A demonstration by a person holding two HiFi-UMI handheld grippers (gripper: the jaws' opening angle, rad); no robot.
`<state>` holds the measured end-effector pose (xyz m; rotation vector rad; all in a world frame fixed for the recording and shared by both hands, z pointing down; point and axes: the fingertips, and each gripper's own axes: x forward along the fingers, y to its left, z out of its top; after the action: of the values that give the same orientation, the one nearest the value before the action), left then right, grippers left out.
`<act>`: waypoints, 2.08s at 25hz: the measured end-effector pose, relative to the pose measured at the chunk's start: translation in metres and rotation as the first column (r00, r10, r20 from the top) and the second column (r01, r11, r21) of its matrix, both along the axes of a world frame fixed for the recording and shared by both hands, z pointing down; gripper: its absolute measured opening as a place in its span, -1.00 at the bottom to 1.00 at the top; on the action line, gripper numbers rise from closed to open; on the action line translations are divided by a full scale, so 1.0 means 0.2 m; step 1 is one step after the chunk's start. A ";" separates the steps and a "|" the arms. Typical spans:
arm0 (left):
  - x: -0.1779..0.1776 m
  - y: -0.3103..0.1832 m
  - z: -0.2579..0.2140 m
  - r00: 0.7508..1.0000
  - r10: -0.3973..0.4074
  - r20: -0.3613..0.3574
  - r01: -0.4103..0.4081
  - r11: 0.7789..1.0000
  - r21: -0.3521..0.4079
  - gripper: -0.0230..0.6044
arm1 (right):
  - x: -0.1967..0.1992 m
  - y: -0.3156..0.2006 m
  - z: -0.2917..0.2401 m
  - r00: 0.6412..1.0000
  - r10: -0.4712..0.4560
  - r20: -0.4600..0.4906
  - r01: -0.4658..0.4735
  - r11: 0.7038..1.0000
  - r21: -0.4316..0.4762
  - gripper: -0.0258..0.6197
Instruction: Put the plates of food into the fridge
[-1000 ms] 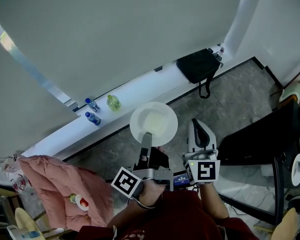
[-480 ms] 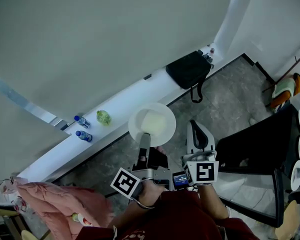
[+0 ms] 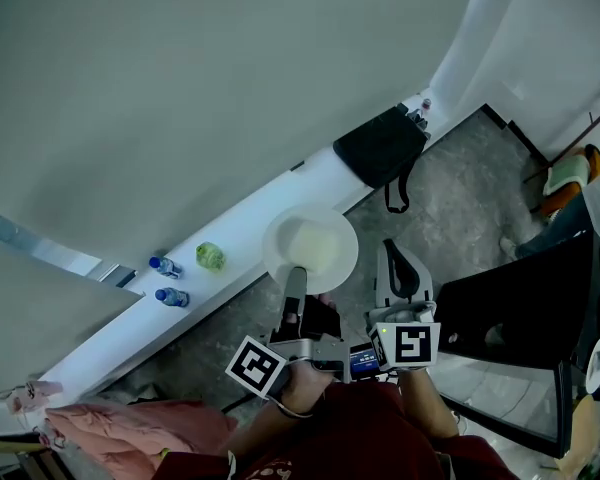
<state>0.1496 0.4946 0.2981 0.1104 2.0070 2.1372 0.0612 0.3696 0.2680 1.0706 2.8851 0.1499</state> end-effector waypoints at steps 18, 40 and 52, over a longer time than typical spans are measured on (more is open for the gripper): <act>-0.46 0.24 0.02 0.985 0.173 0.016 -0.173 0.985 0.008 -0.73 | -0.34 0.16 0.02 0.983 0.182 0.021 -0.182 0.983 0.029 -0.88; -1.32 -0.35 -0.01 0.894 0.449 0.005 -0.449 0.893 -0.027 -0.73 | -1.00 -0.51 0.01 0.882 0.471 -0.001 -0.470 0.882 -0.026 -0.88; -1.69 -0.94 -0.05 0.788 0.615 -0.008 -0.615 0.787 -0.047 -0.73 | -1.22 -1.15 0.01 0.761 0.648 -0.038 -0.649 0.759 -0.058 -0.88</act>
<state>-0.1886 0.3064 0.2886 -0.6578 2.3137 2.4183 -0.1832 0.1405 0.2692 0.0052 3.1087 0.0685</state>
